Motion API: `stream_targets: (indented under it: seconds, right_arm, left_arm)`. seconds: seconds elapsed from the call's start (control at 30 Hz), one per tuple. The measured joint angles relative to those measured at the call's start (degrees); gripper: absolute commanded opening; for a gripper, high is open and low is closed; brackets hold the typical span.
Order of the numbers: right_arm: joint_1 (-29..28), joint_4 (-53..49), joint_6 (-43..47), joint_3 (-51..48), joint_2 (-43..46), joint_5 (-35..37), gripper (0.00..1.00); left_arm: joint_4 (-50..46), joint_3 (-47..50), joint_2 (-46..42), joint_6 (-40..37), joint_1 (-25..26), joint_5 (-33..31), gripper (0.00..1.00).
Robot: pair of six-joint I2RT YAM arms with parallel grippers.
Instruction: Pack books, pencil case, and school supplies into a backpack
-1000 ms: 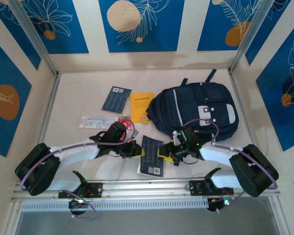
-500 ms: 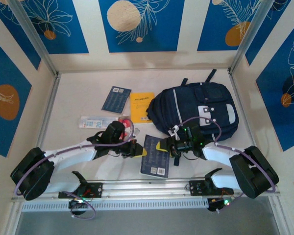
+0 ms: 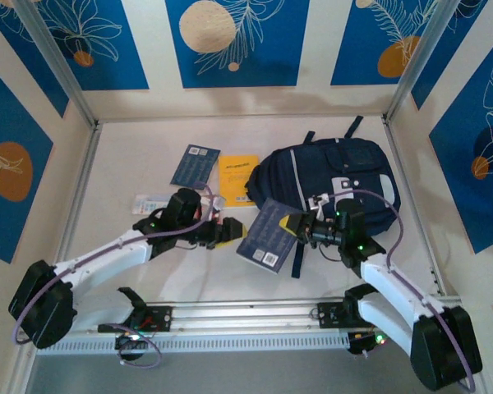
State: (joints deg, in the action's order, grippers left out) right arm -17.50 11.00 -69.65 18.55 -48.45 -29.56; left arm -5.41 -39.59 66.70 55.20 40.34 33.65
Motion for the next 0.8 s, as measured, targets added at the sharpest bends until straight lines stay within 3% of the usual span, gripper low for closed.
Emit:
stream_targets:
  seconds: [0.13, 0.33, 0.6, 0.8]
  right_arm:
    - [-0.7, -1.3, -5.1, 2.1, 3.2, 11.3, 0.04]
    - [-1.6, 0.5, -11.1, 8.6, 0.8, 24.2, 0.04]
    - [-2.8, 4.9, -16.3, 20.0, -7.2, 29.9, 0.05]
    - [-5.1, 6.6, -17.9, 24.5, -9.4, 31.3, 0.05]
  left_arm:
    - [-0.3, -3.8, -0.7, 3.0, -0.6, -3.5, 0.83]
    - [3.7, -4.6, -0.6, 12.5, -1.0, -7.4, 0.86]
    - [17.1, -7.7, 2.7, 24.1, -1.0, -10.3, 0.88]
    - [29.3, -9.7, 6.7, 30.1, -0.8, -11.5, 0.77]
